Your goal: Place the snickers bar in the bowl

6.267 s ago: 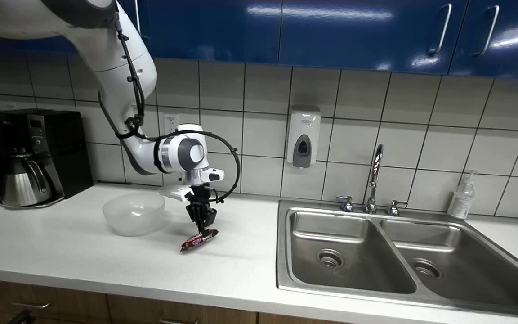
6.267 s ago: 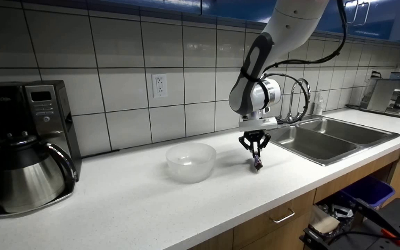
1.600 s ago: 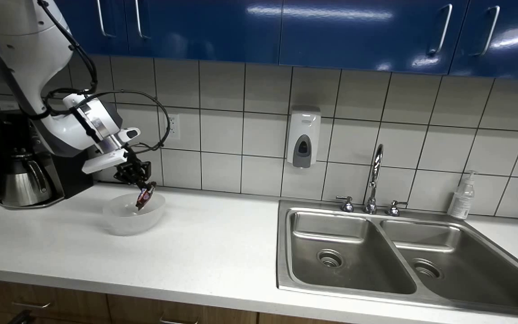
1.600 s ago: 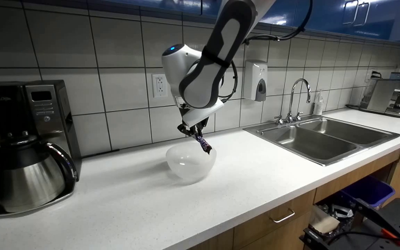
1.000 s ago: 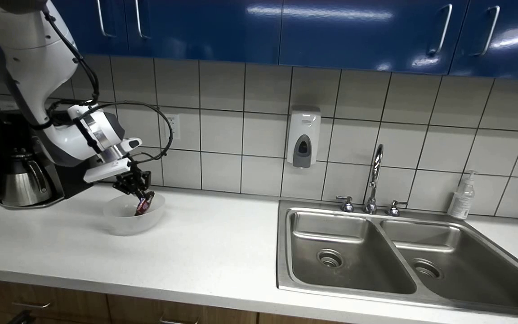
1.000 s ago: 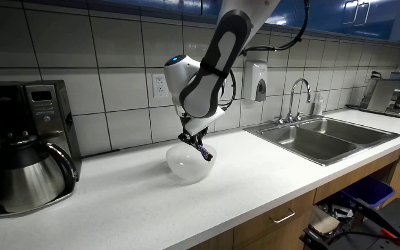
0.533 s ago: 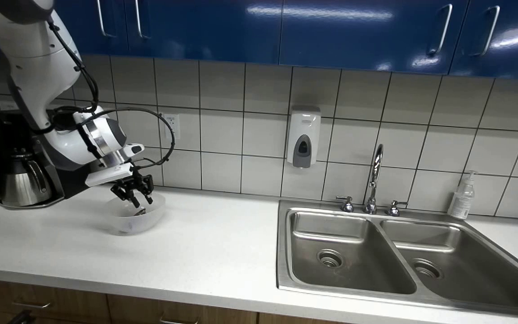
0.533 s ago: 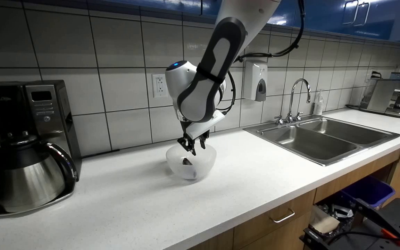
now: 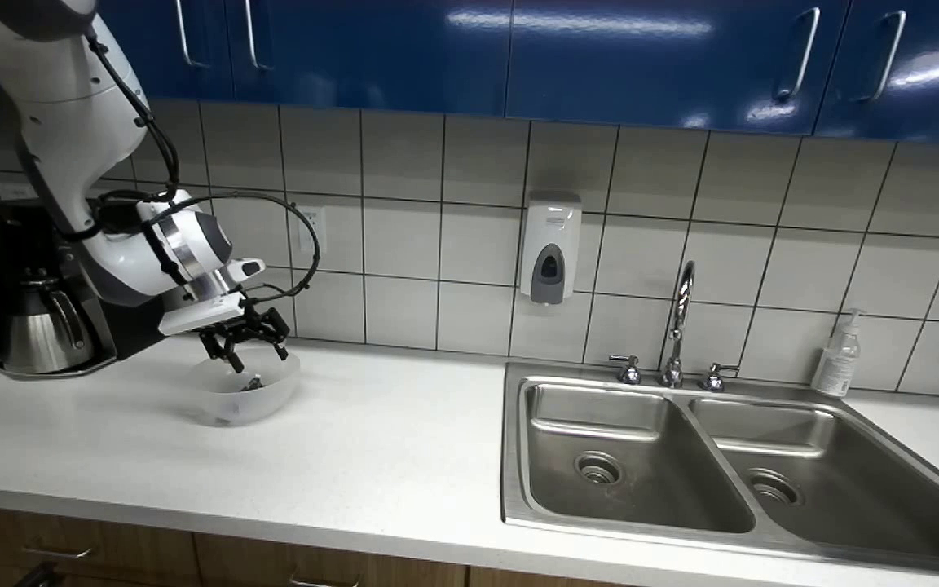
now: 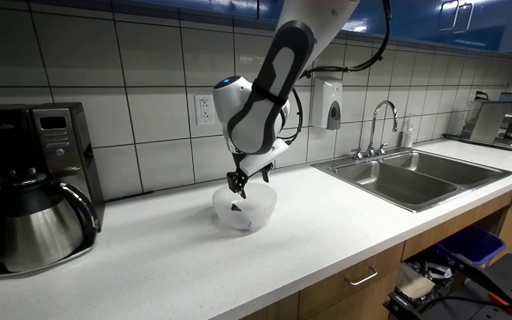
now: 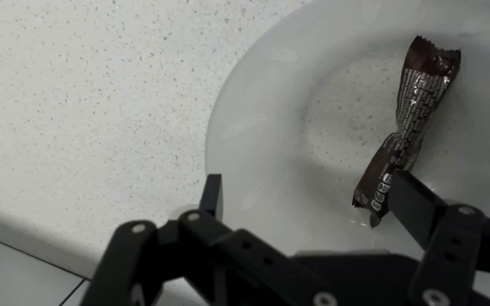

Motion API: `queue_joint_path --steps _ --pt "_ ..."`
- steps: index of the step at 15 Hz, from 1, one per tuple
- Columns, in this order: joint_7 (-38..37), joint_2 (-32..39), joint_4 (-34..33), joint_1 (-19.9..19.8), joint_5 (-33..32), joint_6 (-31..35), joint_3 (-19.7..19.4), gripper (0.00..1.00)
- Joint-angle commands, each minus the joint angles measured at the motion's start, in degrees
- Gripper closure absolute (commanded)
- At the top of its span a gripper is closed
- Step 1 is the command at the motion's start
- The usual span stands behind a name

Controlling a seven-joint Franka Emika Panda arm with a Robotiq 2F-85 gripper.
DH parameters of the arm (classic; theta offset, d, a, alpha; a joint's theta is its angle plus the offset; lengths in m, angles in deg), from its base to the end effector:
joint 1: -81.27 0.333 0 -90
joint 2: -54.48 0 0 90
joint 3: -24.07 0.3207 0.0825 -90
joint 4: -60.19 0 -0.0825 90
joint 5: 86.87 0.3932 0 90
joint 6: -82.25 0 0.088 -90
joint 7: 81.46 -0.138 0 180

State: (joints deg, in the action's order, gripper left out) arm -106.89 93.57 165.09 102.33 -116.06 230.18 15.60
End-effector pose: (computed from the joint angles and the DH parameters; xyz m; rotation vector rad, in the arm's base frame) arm 0.6459 0.1480 0.1330 2.7762 0.3338 0.2510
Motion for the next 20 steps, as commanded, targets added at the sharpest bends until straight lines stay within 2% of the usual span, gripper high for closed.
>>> queue_joint_path --steps 1,10,19,20 --pt "2.2 -4.3 4.2 0.8 -0.4 -2.2 -0.6 0.0" --pt "1.4 -15.8 16.9 0.5 -4.1 -3.0 -0.3 0.0" --pt "-0.7 -28.8 31.0 -3.1 -11.6 -4.0 1.3 0.0" --pt "0.3 -23.7 26.4 -3.9 -10.0 -2.8 2.7 0.0"
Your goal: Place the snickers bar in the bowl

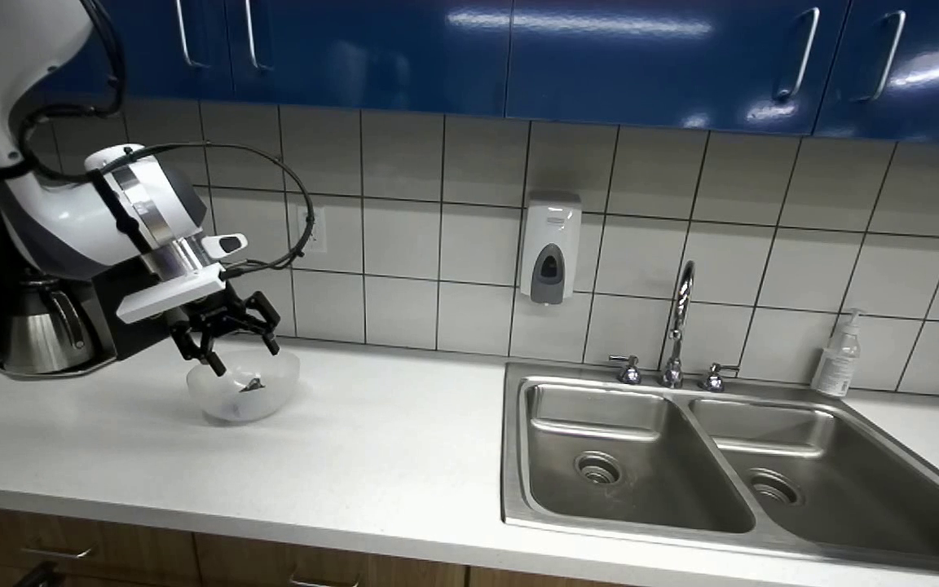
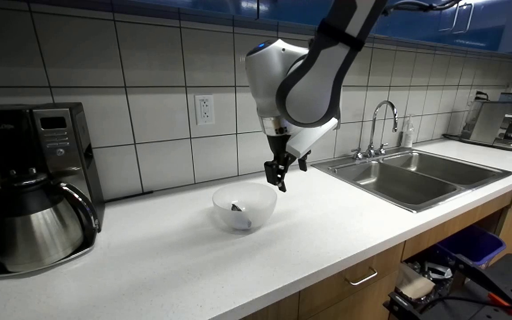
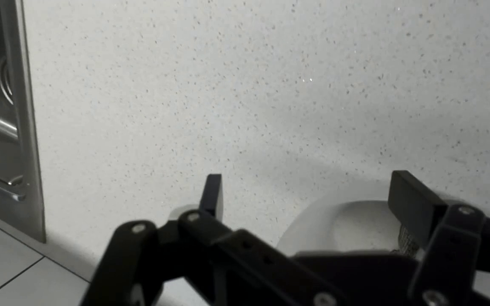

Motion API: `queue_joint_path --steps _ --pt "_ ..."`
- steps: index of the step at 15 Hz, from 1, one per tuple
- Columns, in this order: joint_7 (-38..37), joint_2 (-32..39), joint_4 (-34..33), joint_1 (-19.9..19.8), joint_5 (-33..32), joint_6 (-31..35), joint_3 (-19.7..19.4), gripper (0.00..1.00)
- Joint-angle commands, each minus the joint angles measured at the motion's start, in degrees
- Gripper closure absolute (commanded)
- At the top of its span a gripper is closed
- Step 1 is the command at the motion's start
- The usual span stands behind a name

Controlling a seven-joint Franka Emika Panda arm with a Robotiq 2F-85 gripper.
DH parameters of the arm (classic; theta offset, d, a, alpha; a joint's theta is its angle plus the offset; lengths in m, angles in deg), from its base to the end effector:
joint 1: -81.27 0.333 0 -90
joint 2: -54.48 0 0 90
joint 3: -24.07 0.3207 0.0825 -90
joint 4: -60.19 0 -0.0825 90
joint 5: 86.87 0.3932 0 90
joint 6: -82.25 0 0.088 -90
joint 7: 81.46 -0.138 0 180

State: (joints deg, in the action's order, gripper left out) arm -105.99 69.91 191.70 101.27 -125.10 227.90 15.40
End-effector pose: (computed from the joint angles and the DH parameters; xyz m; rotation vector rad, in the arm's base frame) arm 0.5254 0.0994 0.1981 2.7054 0.4611 0.1357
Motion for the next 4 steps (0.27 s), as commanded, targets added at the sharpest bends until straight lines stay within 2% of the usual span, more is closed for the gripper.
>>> queue_joint_path --steps 1,4 --pt "-0.6 -1.3 1.2 -3.5 -1.4 -0.7 3.1 0.0" --pt "-0.5 -3.2 3.1 -4.2 -1.7 -0.8 3.3 0.0"
